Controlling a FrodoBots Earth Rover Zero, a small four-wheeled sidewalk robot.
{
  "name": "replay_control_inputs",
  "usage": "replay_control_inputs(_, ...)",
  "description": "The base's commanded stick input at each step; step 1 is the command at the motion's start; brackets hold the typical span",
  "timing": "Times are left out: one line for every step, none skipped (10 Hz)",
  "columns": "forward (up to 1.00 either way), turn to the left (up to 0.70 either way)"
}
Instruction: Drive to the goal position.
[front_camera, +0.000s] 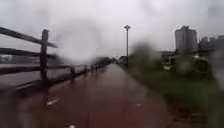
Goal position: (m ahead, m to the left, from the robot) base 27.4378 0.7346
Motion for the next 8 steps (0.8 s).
replay_control_inputs(1.00,0.00)
replay_control_inputs(1.00,0.00)
replay_control_inputs(1.00,0.00)
replay_control_inputs(1.00,0.00)
replay_control_inputs(1.00,0.00)
replay_control_inputs(1.00,0.00)
replay_control_inputs(1.00,0.00)
replay_control_inputs(1.00,0.00)
